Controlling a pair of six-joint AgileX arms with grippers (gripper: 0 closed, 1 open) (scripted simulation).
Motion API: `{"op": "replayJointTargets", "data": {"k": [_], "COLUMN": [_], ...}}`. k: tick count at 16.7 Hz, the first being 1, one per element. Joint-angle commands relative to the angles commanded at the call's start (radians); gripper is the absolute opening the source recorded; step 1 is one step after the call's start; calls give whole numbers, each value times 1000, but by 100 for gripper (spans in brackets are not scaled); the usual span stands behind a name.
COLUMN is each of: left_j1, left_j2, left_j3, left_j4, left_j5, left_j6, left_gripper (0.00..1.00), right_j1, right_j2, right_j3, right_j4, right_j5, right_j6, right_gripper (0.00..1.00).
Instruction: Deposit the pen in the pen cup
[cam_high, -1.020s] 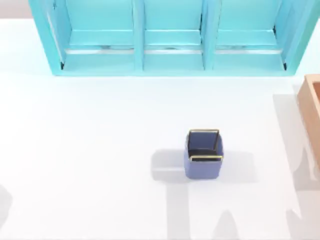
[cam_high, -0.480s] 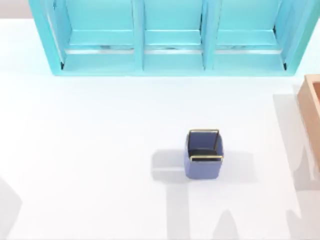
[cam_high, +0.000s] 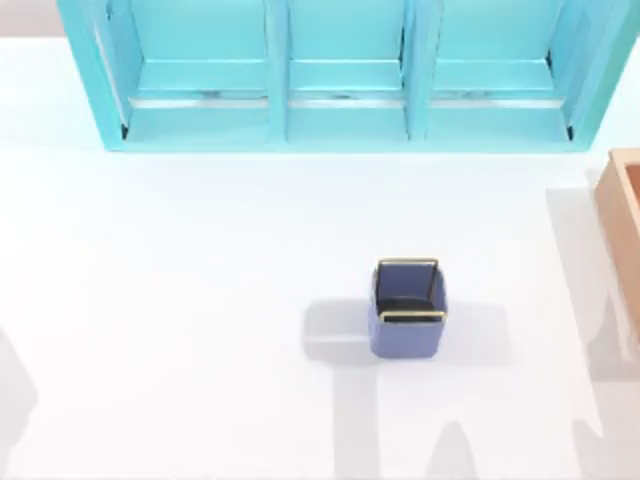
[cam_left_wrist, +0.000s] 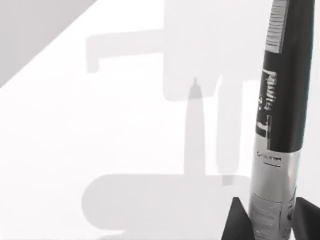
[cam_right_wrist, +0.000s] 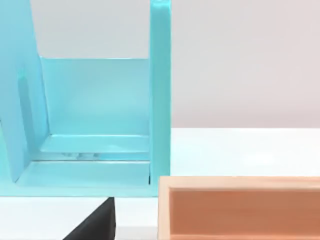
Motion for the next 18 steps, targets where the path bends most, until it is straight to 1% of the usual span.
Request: {"op": "replayJointTargets", "data": {"k": [2, 5, 10, 14, 16, 18], "left_j1": [-177, -488, -1064, -1501, -1692, -1856], "left_j2": [43, 118, 255, 357, 401, 438], "left_j3": [-4, -8, 11, 76, 124, 176], "left_j4": [121, 311, 626, 860, 966, 1059], "left_j5": [-157, -428, -929, -1329, -1518, -1689], "left_j6": [-56, -140, -264, -337, -364, -383], "left_gripper": [0, 0, 0, 0, 0, 0], "right_j1": [0, 0, 0, 0, 0, 0], "right_j2": [0, 0, 0, 0, 0, 0], "right_j3": [0, 0, 0, 0, 0, 0], "right_j4": [0, 0, 0, 0, 0, 0], "right_j5": [0, 0, 0, 0, 0, 0], "right_j6": [0, 0, 0, 0, 0, 0], "right_gripper": [100, 100, 100, 100, 100, 100]}}
